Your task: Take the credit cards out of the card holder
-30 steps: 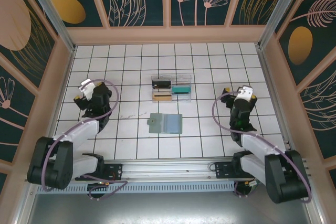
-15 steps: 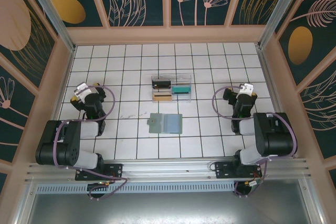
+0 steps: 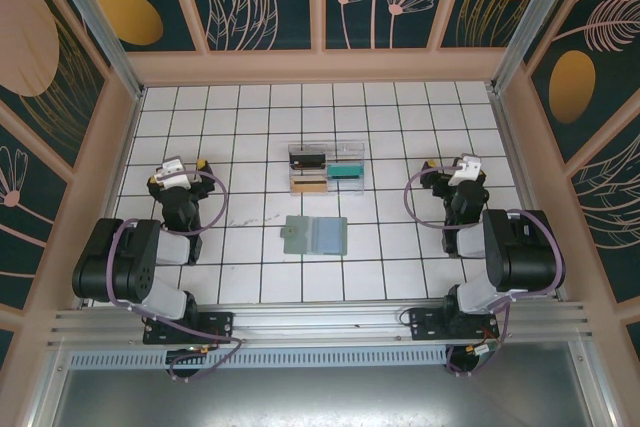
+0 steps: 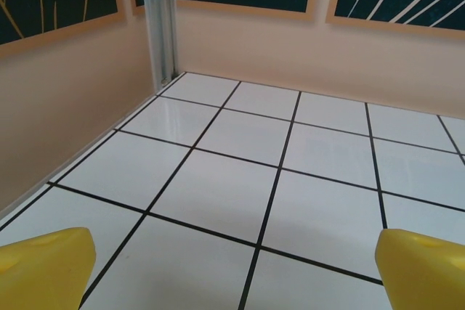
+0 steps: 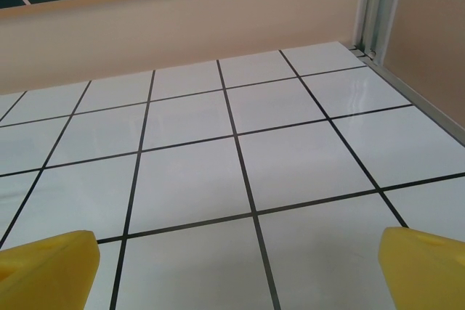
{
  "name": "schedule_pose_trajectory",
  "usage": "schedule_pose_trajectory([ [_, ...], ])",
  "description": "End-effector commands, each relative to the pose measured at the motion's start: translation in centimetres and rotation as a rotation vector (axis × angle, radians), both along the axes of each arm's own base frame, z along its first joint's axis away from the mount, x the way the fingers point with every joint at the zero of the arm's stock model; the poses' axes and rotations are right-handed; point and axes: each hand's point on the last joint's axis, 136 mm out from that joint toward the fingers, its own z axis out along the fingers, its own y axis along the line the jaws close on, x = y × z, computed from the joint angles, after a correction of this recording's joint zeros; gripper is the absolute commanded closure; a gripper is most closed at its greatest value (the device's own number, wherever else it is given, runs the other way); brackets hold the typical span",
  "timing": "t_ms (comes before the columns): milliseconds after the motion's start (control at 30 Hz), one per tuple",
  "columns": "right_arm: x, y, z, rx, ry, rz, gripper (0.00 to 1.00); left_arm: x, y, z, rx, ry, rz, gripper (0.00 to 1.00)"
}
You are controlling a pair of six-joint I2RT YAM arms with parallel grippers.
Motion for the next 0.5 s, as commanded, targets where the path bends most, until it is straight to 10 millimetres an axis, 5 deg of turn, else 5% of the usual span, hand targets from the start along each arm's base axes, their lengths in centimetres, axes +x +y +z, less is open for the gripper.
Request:
schedule_pose_trajectory([
  [0,0.08,0.08,0.95,0.009,-0.046,0.013,0.01,0.07,-0.03,1.21,0.014,-0.05,-0.012,0.01],
  [467,0.08,0.08,0.92,0.009,-0.045,0.014,0.01,0.09,-0.09,1.15,0.015,-0.047,-0.017,0.01],
])
